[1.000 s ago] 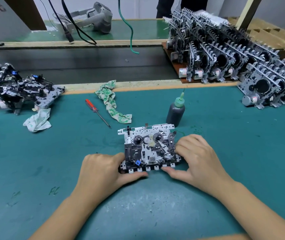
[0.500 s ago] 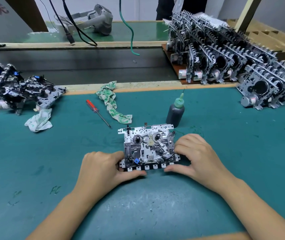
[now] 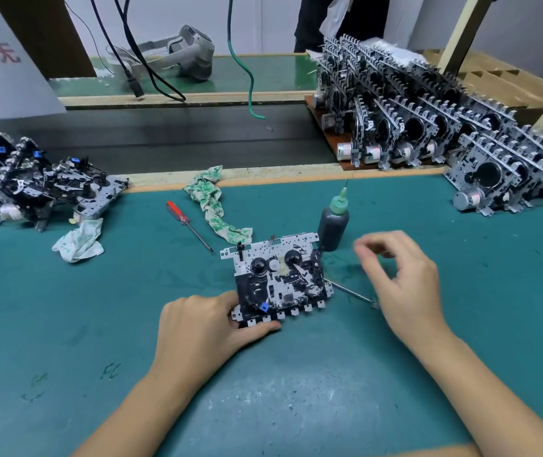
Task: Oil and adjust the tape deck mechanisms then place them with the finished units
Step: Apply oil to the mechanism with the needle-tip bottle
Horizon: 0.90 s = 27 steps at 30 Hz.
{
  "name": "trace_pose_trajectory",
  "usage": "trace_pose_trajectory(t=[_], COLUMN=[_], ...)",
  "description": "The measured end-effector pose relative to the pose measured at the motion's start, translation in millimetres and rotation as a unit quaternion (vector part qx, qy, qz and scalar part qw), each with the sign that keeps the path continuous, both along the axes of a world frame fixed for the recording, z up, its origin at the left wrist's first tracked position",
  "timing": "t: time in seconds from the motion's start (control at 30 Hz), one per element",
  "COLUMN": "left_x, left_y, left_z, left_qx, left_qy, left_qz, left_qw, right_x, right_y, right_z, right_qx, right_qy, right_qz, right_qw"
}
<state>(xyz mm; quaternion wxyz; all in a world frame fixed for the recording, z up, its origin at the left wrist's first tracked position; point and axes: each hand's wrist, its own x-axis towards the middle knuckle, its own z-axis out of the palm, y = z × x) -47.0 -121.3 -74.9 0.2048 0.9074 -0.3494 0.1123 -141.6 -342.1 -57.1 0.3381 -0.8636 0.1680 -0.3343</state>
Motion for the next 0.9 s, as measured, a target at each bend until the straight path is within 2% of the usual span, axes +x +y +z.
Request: trace_pose_trajectory(t=[0.07,0.2,0.37,0.5,0.6,0.9], left_x=[-1,-1,-1,-1,-2,-3], left_y=[-1,-1,-1,0,0,0], left_z=[-1,-3,-3,-4,-3,-1], left_qx=[0.022,0.032,0.036,0.042,0.045,0.024], left_qy=[-0.002,0.003,0.008,0.004,-0.002,-0.022], left_qz=[0.010,0.019,-0.009,-0.013,-0.013,-0.036], left_qw=[1.000,0.999,0.999,0.999,0.999,0.999], right_x=[8,35,60,59,51,4], right_y=[-3,-2,3,5,8,17], right_z=[5,10,-1,-2,4,24], right_qx=[0.066,0.184,0.314,0.300,0.262,0.311], right_qy=[0.019,0.115,0.086,0.064,-0.002,-0.084], right_qz=[-0.032,-0.004,-0.001,-0.008,-0.005,0.044], right_qw=[0.997,0.976,0.946,0.952,0.965,0.946])
